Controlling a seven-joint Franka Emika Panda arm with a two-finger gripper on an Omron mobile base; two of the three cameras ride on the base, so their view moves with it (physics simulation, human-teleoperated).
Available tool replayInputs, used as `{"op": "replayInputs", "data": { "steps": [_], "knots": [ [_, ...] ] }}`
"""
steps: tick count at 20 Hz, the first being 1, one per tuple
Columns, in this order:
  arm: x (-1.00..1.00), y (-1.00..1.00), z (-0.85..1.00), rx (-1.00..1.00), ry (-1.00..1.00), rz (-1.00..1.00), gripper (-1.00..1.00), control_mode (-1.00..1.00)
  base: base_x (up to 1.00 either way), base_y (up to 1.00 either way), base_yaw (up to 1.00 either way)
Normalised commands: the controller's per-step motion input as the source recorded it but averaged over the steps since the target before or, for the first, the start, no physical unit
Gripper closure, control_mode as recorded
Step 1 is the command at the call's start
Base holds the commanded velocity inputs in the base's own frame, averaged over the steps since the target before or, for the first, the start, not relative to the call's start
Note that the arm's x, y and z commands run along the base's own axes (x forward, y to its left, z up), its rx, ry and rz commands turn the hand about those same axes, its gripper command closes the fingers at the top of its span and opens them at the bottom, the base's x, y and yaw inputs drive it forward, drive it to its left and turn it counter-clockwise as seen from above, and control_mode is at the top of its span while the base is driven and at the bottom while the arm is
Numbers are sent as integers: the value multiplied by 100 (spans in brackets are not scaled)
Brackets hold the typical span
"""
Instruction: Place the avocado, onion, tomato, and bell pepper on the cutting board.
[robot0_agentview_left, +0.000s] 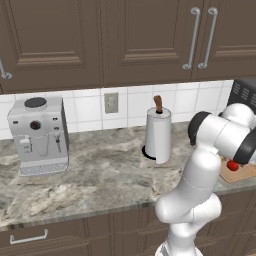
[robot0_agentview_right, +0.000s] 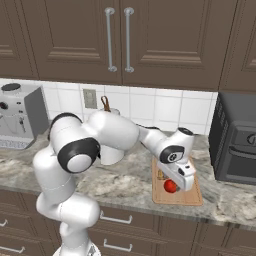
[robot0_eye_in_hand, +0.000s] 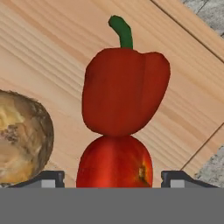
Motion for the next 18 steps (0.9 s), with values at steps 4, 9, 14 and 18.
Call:
{"op": "replayInputs", "data": {
  "steps": [4, 9, 14, 18],
  "knots": [
    [-2, 3, 24, 0, 0, 0, -100, -100, 0, 0, 0],
    [-7, 18, 22, 0, 1, 0, -100, -100, 0, 0, 0],
    [-56, 32, 44, 0, 0, 0, -100, -100, 0, 0, 0],
    [-77, 35, 52, -2, 0, 0, -100, -100, 0, 0, 0]
  ]
}}
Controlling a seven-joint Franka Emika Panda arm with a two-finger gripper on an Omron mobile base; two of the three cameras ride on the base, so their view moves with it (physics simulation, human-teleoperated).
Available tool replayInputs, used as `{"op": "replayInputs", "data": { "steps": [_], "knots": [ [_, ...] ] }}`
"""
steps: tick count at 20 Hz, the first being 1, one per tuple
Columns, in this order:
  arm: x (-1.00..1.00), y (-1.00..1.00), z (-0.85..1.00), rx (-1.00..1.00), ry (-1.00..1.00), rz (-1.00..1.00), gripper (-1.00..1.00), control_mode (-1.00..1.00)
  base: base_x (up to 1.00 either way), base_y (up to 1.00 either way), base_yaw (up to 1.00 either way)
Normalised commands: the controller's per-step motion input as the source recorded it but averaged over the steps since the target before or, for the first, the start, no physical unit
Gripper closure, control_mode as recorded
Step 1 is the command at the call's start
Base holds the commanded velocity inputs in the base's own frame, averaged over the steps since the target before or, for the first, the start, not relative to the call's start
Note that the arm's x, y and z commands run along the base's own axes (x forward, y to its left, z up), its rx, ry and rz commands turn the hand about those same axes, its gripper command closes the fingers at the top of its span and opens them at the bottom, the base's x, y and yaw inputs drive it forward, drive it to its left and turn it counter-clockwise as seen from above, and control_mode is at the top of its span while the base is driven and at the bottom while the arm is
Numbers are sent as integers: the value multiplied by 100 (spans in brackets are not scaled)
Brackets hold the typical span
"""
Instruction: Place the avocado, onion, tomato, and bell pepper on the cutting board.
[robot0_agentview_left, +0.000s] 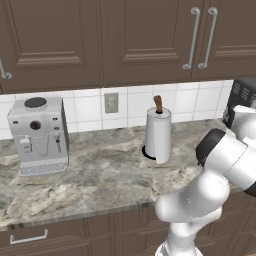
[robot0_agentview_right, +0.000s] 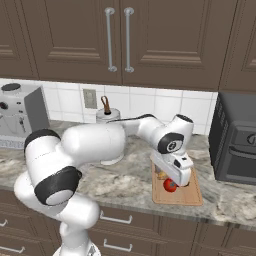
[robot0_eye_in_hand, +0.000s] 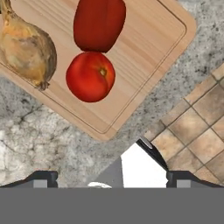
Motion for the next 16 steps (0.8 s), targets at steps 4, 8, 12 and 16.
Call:
{"op": "replayInputs", "data": {
  "steps": [4, 8, 12, 16],
  "knots": [
    [-87, 33, 48, -3, -2, 0, -100, -100, 0, 0, 0],
    [-99, 25, 42, -2, -7, 0, -100, -100, 0, 0, 0],
    [-100, 21, 35, -1, -9, 0, -100, -100, 0, 0, 0],
    [-95, 20, 23, -1, -12, 0, -100, -100, 0, 0, 0]
  ]
}}
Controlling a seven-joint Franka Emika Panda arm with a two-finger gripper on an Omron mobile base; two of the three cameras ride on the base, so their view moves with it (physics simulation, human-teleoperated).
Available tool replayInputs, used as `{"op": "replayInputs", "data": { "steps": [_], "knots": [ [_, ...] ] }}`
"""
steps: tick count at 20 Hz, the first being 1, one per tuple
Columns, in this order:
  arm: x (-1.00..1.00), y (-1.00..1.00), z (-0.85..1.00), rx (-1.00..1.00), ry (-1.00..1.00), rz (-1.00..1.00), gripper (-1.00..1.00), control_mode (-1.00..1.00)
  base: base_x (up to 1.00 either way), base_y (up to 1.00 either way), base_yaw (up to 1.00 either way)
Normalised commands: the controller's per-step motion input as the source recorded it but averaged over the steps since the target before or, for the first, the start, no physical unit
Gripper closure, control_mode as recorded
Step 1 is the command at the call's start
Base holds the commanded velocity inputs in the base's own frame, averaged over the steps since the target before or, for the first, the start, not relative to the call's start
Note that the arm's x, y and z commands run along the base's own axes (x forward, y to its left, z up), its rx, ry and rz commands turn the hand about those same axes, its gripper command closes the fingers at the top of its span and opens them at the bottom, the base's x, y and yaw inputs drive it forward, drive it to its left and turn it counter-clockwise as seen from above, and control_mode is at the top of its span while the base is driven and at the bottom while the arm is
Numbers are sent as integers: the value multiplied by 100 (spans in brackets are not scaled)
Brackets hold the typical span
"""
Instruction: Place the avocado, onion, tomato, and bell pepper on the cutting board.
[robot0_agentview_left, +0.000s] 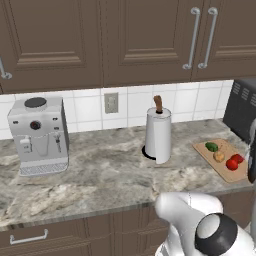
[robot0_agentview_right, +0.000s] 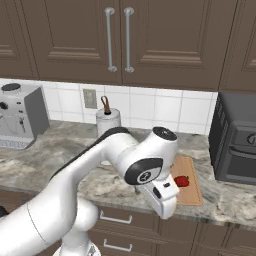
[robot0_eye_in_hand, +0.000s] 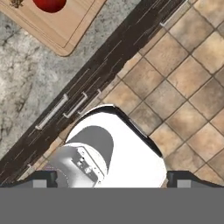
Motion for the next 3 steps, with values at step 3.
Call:
{"op": "replayInputs", "data": {
  "steps": [3],
  "knots": [
    [-79, 16, 16, -2, -14, 0, -100, -100, 0, 0, 0]
  ]
}}
